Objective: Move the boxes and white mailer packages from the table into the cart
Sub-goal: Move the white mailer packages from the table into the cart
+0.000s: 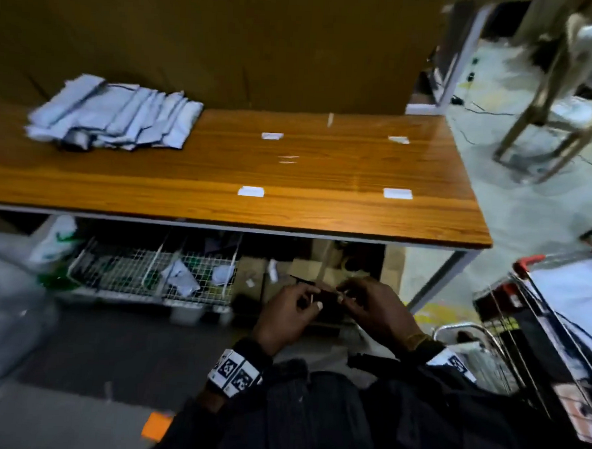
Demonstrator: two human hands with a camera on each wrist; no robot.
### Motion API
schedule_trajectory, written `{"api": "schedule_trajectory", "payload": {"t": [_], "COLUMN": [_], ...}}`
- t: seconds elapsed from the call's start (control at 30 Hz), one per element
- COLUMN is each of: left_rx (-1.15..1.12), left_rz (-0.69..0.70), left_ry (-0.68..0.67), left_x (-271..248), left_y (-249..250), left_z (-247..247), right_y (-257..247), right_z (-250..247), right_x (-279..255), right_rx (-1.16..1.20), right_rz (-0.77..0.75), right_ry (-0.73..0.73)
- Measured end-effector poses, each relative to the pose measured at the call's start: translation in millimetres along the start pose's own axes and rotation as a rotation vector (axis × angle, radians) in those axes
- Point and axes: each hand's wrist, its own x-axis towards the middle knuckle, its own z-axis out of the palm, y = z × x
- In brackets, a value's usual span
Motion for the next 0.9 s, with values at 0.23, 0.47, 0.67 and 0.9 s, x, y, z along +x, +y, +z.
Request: {"api": "schedule_trajectory", "payload": {"t": [0.23, 0.47, 0.67, 0.9], "left_rx": [-0.056, -0.067, -0.050, -0.039], "left_rz": [-0.101, -0.234, -0.339, -0.409], "left_ry": [0.207, 0.430, 0.560, 0.645], "left_x": [7.4, 40.6, 80.5, 97.8], "left_y": [-32.3, -43.5, -49.1, -57.6], "left_z": [-44.2, -84.0, -109.4, -127.9], "right_y": [-40.0, -63.8, -71.8, -76.0], "right_z": [12.8, 13.8, 11.0, 23.6], "right_x": [75.9, 174.7, 247.2, 301.6], "right_rx": [-0.049, -0.053, -0.045, 0.003], "right_rz": [-0.190, -0.352, -0.454, -0.565], "right_ry": [-0.197, -0.316, -0.386, -0.415]}}
